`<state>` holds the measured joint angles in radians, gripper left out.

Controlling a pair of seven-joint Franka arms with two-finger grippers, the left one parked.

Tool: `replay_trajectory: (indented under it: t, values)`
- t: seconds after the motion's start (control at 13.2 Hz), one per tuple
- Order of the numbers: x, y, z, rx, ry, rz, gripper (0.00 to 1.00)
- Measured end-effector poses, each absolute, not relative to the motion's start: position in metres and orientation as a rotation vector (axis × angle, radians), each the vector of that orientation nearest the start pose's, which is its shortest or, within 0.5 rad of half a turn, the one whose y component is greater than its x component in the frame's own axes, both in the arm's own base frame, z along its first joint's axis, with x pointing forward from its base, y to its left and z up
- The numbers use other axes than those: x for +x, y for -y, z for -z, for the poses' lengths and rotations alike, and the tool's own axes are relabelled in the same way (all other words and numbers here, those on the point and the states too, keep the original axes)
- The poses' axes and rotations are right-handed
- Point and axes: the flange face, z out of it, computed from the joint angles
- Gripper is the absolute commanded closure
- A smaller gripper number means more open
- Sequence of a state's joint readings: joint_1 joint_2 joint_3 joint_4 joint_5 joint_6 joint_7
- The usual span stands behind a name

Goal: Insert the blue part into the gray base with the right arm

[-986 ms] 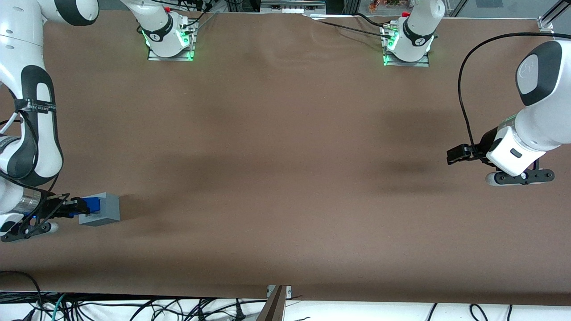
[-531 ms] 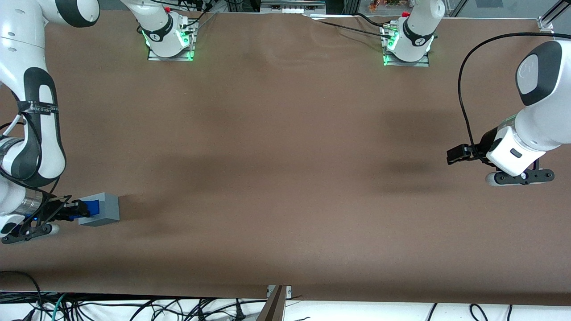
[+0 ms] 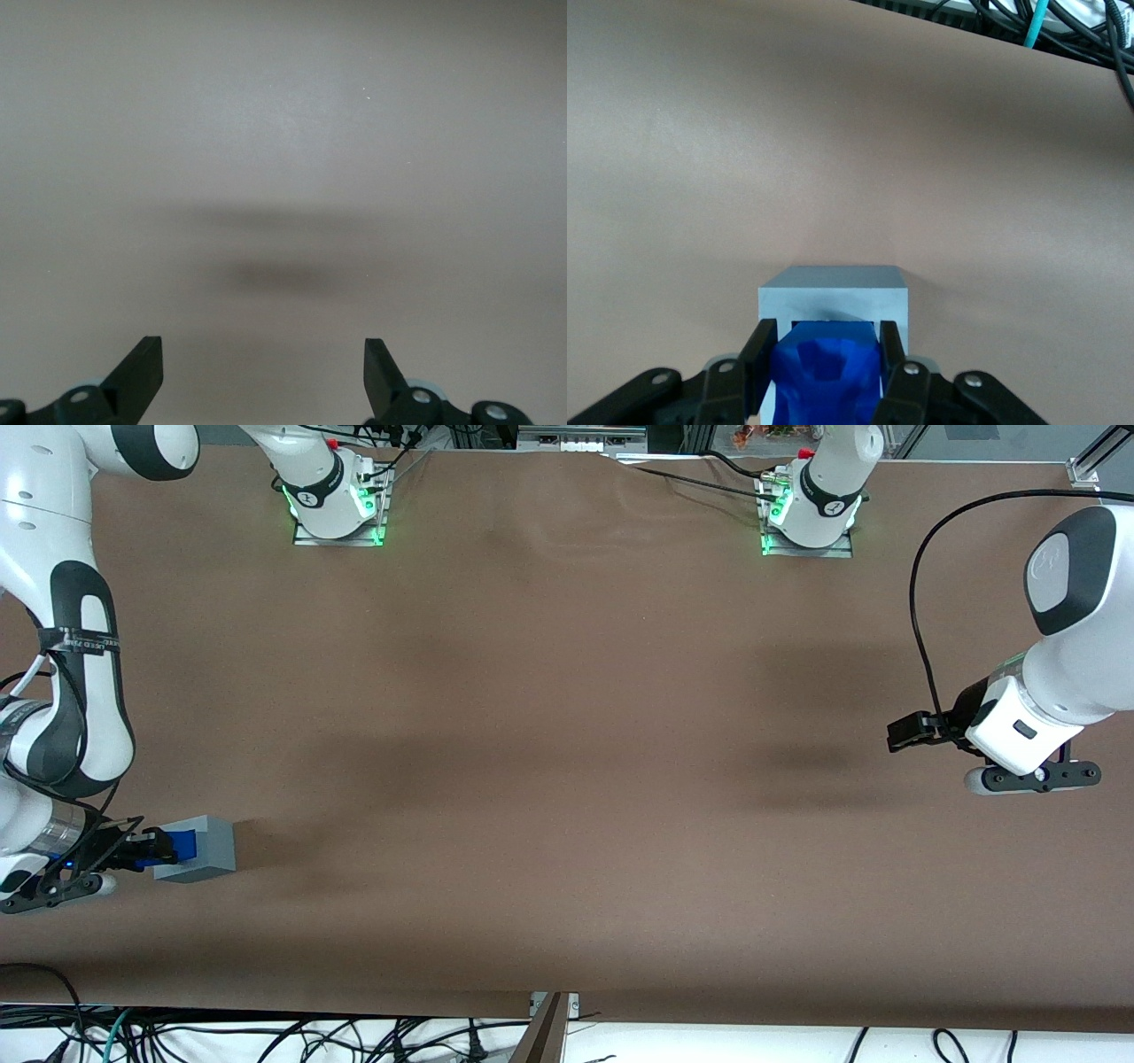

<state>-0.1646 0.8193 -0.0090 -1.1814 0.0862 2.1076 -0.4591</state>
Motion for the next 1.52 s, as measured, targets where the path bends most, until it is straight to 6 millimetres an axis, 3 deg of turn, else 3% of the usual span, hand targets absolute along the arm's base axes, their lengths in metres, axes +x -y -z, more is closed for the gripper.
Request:
replay_trajectory:
  t: [0.53, 0.68, 0.91, 1.21, 1.52]
  values:
    - [0.760, 0.123, -0.309, -3.075, 0.393, 0.182, 0.01]
    - [0.760, 0.116, -0.321, -3.064, 0.407, 0.169, 0.01]
    - [0.755, 0.091, -0.361, -3.040, 0.324, 0.130, 0.01]
    - [0.731, 0.045, -0.435, -3.028, 0.221, 0.010, 0.01]
    - [0.695, 0.031, -0.506, -3.055, 0.265, -0.065, 0.01]
